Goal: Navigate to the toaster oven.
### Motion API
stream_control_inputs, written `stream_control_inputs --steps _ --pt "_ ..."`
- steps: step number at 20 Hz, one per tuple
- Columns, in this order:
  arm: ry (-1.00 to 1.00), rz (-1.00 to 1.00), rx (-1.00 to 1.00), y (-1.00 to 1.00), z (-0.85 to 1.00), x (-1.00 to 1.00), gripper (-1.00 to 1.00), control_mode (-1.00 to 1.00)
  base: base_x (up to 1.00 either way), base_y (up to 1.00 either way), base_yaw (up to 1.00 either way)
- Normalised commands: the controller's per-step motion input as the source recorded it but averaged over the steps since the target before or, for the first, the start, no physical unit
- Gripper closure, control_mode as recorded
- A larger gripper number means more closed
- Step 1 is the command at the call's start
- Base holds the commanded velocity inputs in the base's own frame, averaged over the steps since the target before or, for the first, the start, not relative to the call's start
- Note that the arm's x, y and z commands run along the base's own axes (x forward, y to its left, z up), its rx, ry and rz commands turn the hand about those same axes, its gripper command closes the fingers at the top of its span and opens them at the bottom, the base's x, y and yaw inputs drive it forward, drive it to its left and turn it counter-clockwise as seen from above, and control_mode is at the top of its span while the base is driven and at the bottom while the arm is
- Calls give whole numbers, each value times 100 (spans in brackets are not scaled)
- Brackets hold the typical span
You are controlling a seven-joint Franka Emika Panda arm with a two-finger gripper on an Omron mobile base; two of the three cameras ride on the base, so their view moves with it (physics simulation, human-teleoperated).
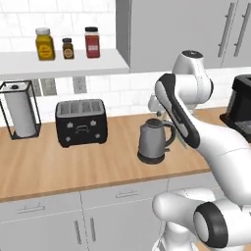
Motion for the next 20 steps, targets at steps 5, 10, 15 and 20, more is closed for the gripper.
stream_control_inputs --steps 5,10,15,20 --pt "0 0 0 0 0 0 -100 100 -10 100 5" --pt "0 0 0 0 0 0 -100 100 -14 100 5" --pt "0 0 0 0 0 0 -100 100 -2 100 3" --pt "0 0 0 0 0 0 -100 100 -2 100 0"
